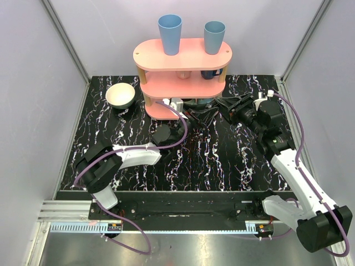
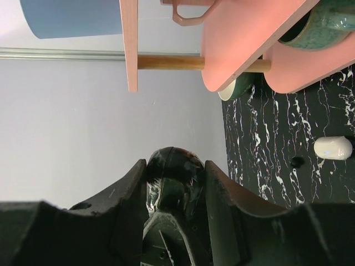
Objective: Insert the wireless bluetooth earbuds into the charging case
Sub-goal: Pass from the right arm to the left
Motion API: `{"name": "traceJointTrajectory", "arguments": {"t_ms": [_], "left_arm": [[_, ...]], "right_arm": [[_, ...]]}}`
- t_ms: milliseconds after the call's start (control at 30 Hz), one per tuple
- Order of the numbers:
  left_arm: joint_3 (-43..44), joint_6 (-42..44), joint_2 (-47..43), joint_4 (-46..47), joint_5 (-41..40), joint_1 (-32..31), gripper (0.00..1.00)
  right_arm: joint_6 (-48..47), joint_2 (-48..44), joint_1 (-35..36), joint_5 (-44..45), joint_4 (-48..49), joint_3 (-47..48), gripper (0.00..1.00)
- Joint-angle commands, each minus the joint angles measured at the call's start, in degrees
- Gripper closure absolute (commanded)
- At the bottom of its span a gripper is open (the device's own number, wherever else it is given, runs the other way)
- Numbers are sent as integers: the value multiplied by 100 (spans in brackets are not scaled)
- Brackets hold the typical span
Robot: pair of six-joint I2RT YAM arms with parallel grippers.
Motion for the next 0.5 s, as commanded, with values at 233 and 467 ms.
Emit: {"name": "traceJointTrajectory", "arguments": {"t_ms": [233,467], "left_arm": [[174,13,94,1389,120,-25,72],[77,-100,103,1661,603,124,88]], "right_arm": [[-17,-120,70,-279,387,-7,92],[-79,-173,70,-279,624,-112,58]]}}
